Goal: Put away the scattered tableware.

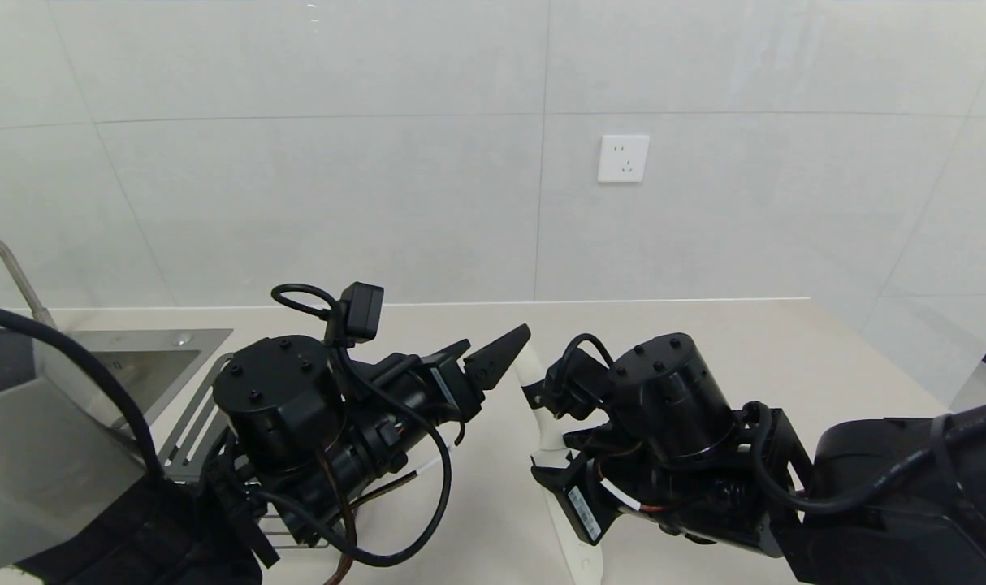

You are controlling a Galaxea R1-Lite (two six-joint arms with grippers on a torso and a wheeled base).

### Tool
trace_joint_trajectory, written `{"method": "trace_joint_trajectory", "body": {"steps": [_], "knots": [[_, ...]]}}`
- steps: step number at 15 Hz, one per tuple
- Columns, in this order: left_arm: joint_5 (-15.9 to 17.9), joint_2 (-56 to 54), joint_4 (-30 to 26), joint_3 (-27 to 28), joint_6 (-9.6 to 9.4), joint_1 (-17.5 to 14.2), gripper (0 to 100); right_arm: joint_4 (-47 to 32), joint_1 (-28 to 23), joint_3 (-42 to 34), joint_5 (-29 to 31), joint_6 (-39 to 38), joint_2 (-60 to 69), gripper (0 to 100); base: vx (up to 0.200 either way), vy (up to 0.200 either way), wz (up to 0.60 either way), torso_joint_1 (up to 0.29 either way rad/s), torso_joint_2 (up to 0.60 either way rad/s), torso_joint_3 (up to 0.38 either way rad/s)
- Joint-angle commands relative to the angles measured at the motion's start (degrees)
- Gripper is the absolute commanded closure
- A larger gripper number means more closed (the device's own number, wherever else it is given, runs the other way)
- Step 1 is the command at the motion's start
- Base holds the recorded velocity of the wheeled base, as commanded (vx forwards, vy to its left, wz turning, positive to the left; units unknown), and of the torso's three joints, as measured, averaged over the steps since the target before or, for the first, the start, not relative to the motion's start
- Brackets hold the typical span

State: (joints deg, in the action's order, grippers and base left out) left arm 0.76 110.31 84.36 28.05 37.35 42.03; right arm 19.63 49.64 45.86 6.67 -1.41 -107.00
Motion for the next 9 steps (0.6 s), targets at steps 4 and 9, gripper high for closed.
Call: {"method": "trace_joint_trajectory", "body": {"steps": [4,9], "knots": [[-0.1,5.4,2.5,1.7,0.00,2.3,0,0.1,1.2,0.3,0.0,0.1,0.0,100,0.000,0.000,0.00,0.000,0.00,0.000],[-0.1,7.9,5.6,1.7,0.00,3.1,0,1.0,2.4,0.6,0.0,0.0,-0.1,100,0.000,0.000,0.00,0.000,0.00,0.000]]}}
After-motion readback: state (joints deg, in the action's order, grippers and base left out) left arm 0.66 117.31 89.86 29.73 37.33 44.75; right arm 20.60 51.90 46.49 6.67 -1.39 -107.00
